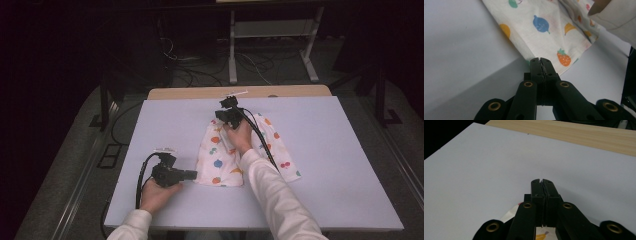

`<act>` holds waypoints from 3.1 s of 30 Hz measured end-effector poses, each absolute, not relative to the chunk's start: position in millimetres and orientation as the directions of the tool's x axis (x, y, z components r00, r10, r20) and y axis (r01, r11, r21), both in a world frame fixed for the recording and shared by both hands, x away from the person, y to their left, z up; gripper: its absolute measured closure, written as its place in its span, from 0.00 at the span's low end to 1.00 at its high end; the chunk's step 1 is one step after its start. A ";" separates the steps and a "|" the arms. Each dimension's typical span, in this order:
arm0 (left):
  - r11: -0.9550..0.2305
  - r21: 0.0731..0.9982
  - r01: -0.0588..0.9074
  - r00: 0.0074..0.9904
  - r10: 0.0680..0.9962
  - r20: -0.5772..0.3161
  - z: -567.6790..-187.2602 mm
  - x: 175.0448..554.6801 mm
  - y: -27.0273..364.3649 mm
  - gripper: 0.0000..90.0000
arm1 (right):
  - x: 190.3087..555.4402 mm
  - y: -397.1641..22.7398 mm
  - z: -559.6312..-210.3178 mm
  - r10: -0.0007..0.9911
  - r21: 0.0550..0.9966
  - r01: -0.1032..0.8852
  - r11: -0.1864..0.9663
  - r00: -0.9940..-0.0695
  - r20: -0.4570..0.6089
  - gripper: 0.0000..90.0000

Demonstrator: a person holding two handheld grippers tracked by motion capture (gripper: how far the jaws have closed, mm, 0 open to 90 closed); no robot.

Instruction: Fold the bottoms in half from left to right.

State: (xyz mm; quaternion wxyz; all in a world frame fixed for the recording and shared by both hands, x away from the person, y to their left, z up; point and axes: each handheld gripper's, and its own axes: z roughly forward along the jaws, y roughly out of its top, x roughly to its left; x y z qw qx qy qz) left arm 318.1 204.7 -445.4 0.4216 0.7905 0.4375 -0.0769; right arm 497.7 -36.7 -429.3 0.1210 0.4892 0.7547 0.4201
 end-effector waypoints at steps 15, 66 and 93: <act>-0.244 0.679 0.692 0.682 0.529 -0.505 -427.9 308.7 179.6 0.99 | 494.6 -45.8 -418.0 0.822 0.769 0.619 0.159 -0.515 0.244 0.97; -0.337 0.693 0.638 0.768 0.353 -0.535 -398.4 323.1 65.3 0.99 | 513.5 -120.8 -389.0 0.769 0.762 0.628 0.156 -0.562 0.305 0.97; -0.321 0.673 0.666 0.745 0.338 -0.575 -417.5 336.9 1.5 0.99 | 525.3 -166.7 -396.7 0.729 0.749 0.644 0.156 -0.586 0.353 0.97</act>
